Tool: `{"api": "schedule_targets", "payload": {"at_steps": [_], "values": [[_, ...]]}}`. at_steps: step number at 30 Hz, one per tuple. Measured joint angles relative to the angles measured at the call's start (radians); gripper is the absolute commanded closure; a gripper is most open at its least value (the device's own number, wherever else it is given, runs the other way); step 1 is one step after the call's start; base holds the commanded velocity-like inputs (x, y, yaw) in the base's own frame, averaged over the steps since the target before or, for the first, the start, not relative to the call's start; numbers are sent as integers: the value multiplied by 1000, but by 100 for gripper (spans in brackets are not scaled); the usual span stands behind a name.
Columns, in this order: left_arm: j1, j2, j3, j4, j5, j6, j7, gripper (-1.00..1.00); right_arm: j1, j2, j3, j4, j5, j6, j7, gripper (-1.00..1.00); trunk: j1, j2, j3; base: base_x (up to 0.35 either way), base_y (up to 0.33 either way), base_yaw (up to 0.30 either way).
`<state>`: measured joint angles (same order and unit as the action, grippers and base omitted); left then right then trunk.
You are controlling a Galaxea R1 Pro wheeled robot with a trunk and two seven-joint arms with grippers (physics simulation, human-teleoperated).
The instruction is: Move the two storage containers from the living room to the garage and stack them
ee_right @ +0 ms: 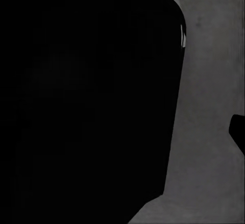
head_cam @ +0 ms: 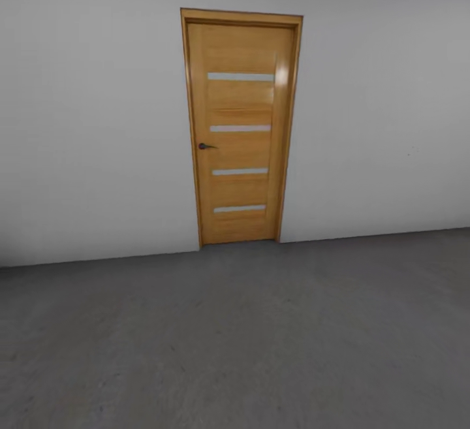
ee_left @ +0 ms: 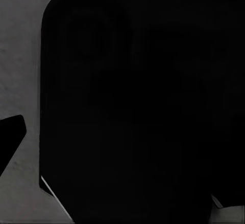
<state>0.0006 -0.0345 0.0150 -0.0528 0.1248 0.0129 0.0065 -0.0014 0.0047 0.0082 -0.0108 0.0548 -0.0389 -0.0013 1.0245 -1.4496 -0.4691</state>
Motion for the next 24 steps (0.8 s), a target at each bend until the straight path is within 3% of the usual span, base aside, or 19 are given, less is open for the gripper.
{"api": "schedule_targets", "payload": {"at_steps": [3, 10, 24], "values": [[0, -1, 0, -1, 16, 21, 0, -100, 0, 0, -2, 0, 0, -1, 0, -100, 0, 0, 0, 316, -99, 279], [0, -5, -2, -2, 18, 29, 0, -100, 0, 4, -8, 1, -4, -1, 0, -100, 0, 0, 0, 305, -159, 255], [0, -6, -1, -2, 18, 21, 0, -100, 0, -7, -2, 2, -5, 1, 0, -100, 0, 0, 0, 293, -207, 31]]}}
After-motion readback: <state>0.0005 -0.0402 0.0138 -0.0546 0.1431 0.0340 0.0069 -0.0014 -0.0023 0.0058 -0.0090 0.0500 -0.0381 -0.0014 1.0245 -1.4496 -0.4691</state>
